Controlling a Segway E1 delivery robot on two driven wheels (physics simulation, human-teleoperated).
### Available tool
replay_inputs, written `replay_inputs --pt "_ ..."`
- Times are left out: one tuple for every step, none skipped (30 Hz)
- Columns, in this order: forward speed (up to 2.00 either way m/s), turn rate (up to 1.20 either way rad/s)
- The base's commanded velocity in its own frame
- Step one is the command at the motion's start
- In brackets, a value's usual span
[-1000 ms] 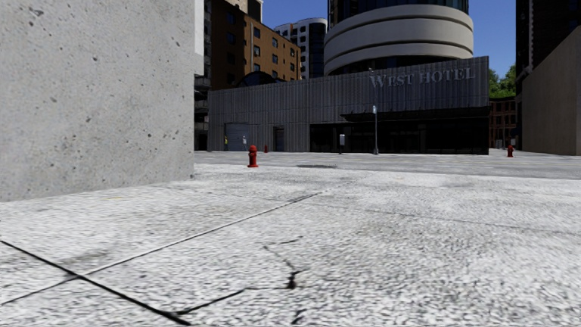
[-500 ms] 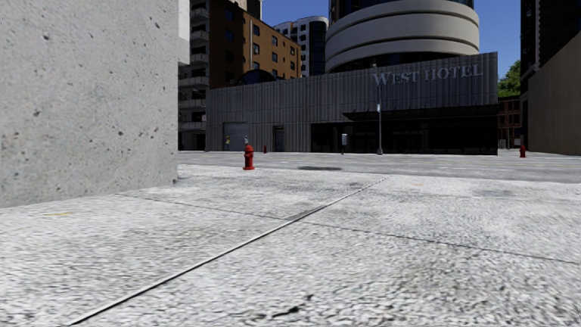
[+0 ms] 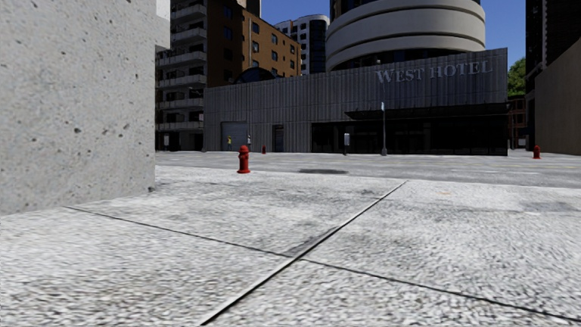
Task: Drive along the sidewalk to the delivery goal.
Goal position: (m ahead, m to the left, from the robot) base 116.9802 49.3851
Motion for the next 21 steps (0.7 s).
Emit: replay_inputs --pt "2.0 0.0" --pt "2.0 0.0" --pt "2.0 0.0" --pt "2.0 0.0" --pt "2.0 0.0" --pt "2.0 0.0" --pt "2.0 0.0" --pt "2.0 0.0" --pt "2.0 0.0" --pt "2.0 0.0" --pt "2.0 0.0" --pt "2.0 0.0" --pt "2.0 0.0" --pt "2.0 0.0" --pt "2.0 0.0" --pt "2.0 0.0" --pt "2.0 0.0" --pt "2.0 0.0" --pt "2.0 0.0" --pt "2.0 0.0" --pt "2.0 0.0"
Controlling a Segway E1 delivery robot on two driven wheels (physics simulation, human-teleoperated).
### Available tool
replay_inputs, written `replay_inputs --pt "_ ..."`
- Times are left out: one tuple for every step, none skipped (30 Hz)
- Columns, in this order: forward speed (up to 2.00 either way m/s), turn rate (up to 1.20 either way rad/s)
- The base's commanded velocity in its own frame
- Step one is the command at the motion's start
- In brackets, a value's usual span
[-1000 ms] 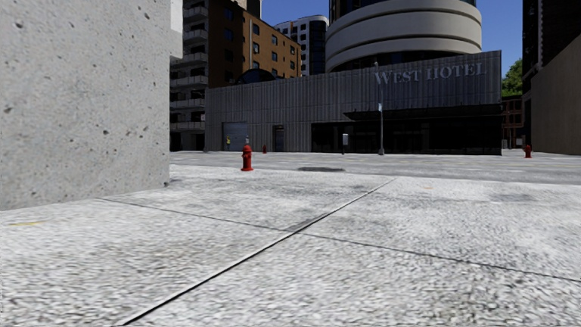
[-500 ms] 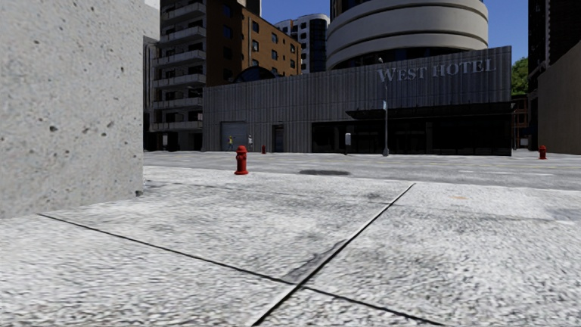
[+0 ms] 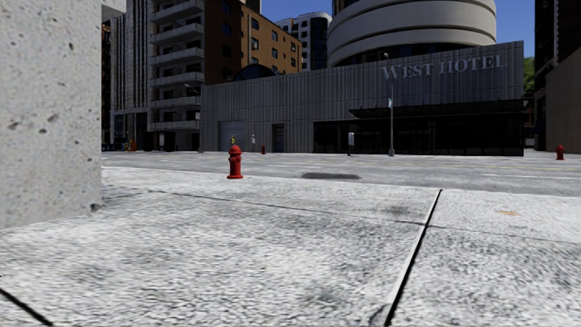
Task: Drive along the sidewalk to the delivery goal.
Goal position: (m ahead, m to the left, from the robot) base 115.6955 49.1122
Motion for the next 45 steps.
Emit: replay_inputs --pt "2.0 0.0" --pt "2.0 0.0" --pt "2.0 0.0" --pt "2.0 0.0" --pt "2.0 0.0" --pt "2.0 0.0" --pt "2.0 0.0" --pt "2.0 0.0" --pt "2.0 0.0" --pt "2.0 0.05" --pt "2.0 0.05" --pt "2.0 0.15" --pt "2.0 0.21" --pt "2.0 0.3" --pt "2.0 0.37" --pt "2.0 0.37" --pt "2.0 0.39" --pt "2.0 0.4" --pt "2.0 0.4" --pt "2.0 0.41" --pt "2.0 0.41" --pt "2.0 0.42" --pt "2.0 0.45" --pt "2.0 0.48" --pt "2.0 0.48" --pt "2.0 0.48" --pt "2.0 0.48" --pt "2.0 0.48" --pt "2.0 0.48" --pt "2.0 0.48" --pt "2.0 0.48" --pt "2.0 0.48" --pt "2.0 0.48" --pt "2.0 0.48" --pt "2.0 0.48" --pt "2.0 0.48" --pt "2.0 0.49" --pt "2.0 0.5" --pt "2.0 0.5" --pt "2.0 0.51" --pt "2.0 0.51" --pt "2.0 0.51" --pt "2.0 0.52" --pt "2.0 0.53" --pt "2.0 0.53"
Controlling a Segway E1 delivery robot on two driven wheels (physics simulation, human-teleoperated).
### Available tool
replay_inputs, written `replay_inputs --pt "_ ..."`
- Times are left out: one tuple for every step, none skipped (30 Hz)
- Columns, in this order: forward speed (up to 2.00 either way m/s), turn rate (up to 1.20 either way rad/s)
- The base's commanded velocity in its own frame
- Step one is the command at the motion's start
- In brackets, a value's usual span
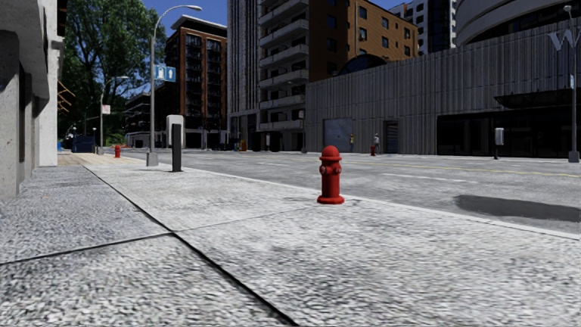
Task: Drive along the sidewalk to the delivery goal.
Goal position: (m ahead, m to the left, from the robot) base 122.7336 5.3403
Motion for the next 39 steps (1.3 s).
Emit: replay_inputs --pt "2.0 0.53" --pt "2.0 0.53" --pt "2.0 0.53" --pt "2.0 0.53" --pt "2.0 0.53" --pt "2.0 0.53" --pt "2.0 0.53" --pt "2.0 0.53" --pt "2.0 0.53" --pt "2.0 0.53" --pt "2.0 0.53" --pt "2.0 0.53" --pt "2.0 0.53" --pt "2.0 0.53" --pt "2.0 0.53" --pt "2.0 0.53" --pt "2.0 0.53" --pt "2.0 0.53" --pt "2.0 0.53" --pt "2.0 0.53" --pt "2.0 0.53" --pt "2.0 0.53" --pt "2.0 0.53" --pt "2.0 0.53" --pt "2.0 0.52" --pt "2.0 0.52" --pt "2.0 0.52" --pt "2.0 0.52" --pt "2.0 0.52" --pt "2.0 0.52" --pt "2.0 0.52" --pt "2.0 0.52" --pt "2.0 0.52" --pt "2.0 0.52" --pt "2.0 0.52" --pt "2.0 0.52" --pt "2.0 0.52" --pt "2.0 0.52" --pt "2.0 0.52"
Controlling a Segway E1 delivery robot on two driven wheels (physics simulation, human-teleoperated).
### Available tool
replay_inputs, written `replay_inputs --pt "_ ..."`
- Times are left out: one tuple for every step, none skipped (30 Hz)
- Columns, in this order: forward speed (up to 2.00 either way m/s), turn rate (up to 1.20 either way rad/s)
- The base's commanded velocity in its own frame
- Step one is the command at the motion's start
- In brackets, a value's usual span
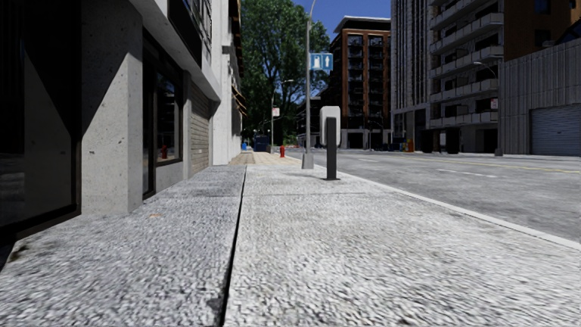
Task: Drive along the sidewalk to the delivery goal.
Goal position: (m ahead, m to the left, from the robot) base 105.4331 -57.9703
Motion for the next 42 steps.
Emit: replay_inputs --pt "2.0 0.52" --pt "2.0 0.52" --pt "2.0 0.52" --pt "2.0 0.47" --pt "2.0 0.0" --pt "2.0 0.0" --pt "2.0 0.0" --pt "2.0 0.0" --pt "2.0 0.0" --pt "2.0 0.0" --pt "2.0 0.0" --pt "2.0 0.0" --pt "2.0 0.0" --pt "2.0 0.0" --pt "2.0 0.0" --pt "2.0 0.0" --pt "2.0 0.0" --pt "2.0 0.0" --pt "2.0 0.0" --pt "2.0 0.0" --pt "2.0 0.0" --pt "2.0 0.06" --pt "2.0 0.18" --pt "2.0 0.26" --pt "2.0 0.26" --pt "2.0 0.28" --pt "2.0 0.28" --pt "2.0 0.29" --pt "2.0 0.29" --pt "2.0 0.29" --pt "2.0 0.29" --pt "2.0 0.29" --pt "2.0 0.29" --pt "2.0 0.29" --pt "2.0 0.29" --pt "2.0 0.29" --pt "2.0 0.22" --pt "2.0 0.0" --pt "2.0 0.0" --pt "2.0 0.0" --pt "2.0 0.0" --pt "2.0 0.0"
